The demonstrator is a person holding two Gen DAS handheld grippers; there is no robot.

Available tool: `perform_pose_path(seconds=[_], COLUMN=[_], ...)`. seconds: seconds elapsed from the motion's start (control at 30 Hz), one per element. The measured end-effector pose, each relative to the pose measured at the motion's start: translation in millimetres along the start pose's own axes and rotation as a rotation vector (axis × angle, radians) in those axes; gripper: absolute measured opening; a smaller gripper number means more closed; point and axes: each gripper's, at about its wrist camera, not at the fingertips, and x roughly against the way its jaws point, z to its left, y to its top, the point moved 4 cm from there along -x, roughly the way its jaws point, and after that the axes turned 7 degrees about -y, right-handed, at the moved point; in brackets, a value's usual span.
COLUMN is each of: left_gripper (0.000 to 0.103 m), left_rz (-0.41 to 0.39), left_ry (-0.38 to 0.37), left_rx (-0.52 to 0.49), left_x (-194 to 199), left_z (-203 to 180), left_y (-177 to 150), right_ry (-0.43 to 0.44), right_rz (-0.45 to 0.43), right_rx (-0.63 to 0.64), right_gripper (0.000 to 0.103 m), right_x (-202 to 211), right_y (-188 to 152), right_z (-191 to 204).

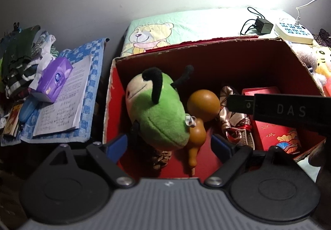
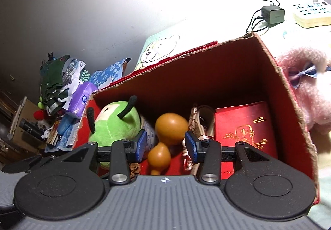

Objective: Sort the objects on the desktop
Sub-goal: 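Carry the green plush into the red cardboard box and lower it, then open the right gripper and withdraw it from the box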

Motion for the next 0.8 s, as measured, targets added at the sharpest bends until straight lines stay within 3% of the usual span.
perform_pose_path(seconds=[0.8], left_gripper=[0.095], left_rz=[0.017], left_ry=[-0.049], left_rx=[-0.022], left_x=[-6], left_z=[-23], left_y=[-1], right_ry=[-0.098], right_rz=[-0.088], right_rx=[0.025], right_gripper=[0.046], right_x=[34], right_y=[-7], right_z=[-11])
